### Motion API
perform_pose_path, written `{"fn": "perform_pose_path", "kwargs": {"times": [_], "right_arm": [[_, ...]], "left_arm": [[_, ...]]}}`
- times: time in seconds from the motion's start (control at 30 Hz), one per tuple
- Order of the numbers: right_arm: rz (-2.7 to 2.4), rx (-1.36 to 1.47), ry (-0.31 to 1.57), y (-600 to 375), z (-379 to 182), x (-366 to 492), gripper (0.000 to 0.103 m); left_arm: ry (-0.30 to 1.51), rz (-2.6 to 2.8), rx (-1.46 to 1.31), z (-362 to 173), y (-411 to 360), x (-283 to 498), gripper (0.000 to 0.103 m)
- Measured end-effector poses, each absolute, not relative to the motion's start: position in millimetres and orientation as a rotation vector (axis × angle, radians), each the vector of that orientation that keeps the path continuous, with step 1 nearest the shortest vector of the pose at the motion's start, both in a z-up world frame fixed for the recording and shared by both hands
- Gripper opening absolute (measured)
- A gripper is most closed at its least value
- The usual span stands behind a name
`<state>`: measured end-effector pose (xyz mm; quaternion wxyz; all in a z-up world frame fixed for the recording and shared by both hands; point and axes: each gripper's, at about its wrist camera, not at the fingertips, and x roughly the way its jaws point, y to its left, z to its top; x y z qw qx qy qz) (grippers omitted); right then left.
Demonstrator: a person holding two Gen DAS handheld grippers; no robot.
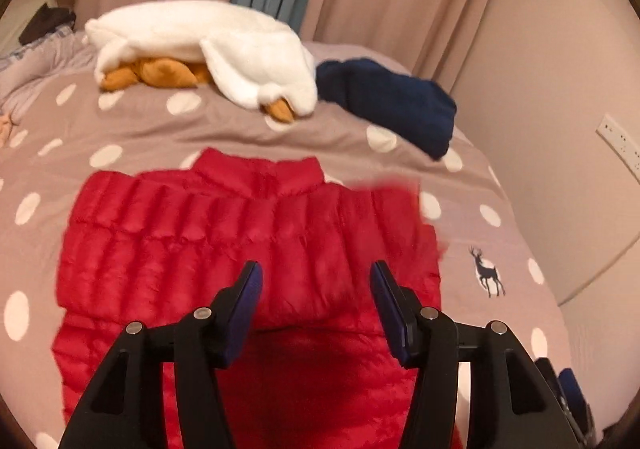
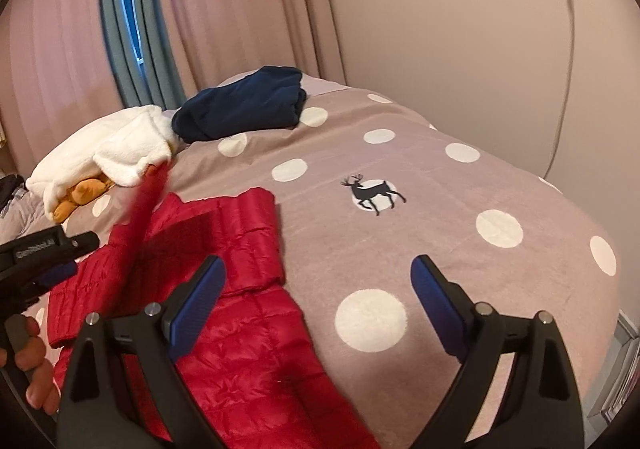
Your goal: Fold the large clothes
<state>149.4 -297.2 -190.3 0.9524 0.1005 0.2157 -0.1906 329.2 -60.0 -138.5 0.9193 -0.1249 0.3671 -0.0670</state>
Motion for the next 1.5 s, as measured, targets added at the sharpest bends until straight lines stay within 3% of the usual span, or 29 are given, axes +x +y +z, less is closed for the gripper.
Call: {"fn": "perform_pose_path", "kwargs": {"times": [0.27,0.57,0.67,0.73,0.77,0.8,0.83,1.1,1.17,1.23,1.47,1.5], "right_arm": [[-0.275,0.214,0.501,-265.0,-194.9,186.6,0.1],[-0.164,0.239,0.642,-224.0,-239.3,292.8,0.096],[-0.103,0.314,0.694,-218.9,-260.5,317.2,0.079],[-0.106,0.294,0.717,-213.3,-271.6,326.6,0.046],[-0.115,0.246,0.706,-207.5,-275.7,328.8,0.038],[-0.126,0.221,0.689,-204.9,-276.6,327.9,0.019],[-0.138,0.207,0.671,-204.2,-276.0,327.2,0.01],[-0.253,0.157,0.539,-244.6,-230.8,304.7,0.01],[-0.32,0.119,0.562,-258.2,-234.9,304.1,0.013],[-0.359,0.102,0.627,-268.2,-248.8,308.5,0.023],[-0.384,0.088,0.689,-278.6,-277.5,309.9,0.028],[-0.393,0.082,0.694,-278.0,-279.2,310.6,0.033]], "left_arm": [[0.727,0.091,-0.299,-149.3,20.1,324.4,0.055],[0.762,0.282,-0.356,-186.0,107.9,328.3,0.055],[0.775,0.333,-0.361,-196.8,123.9,334.6,0.055],[0.795,0.342,-0.374,-205.7,132.1,339.2,0.055],[0.809,0.346,-0.383,-212.5,134.1,343.4,0.055],[0.819,0.346,-0.388,-216.7,134.9,345.1,0.055],[0.825,0.345,-0.391,-219.1,134.8,345.0,0.055],[0.825,0.283,-0.366,-231.1,109.9,355.8,0.055],[0.831,0.274,-0.347,-235.7,98.7,359.8,0.055],[0.854,0.286,-0.331,-244.4,91.5,364.2,0.055],[0.877,0.279,-0.308,-269.0,90.6,374.2,0.056],[0.879,0.289,-0.293,-269.5,89.1,375.5,0.058]]}}
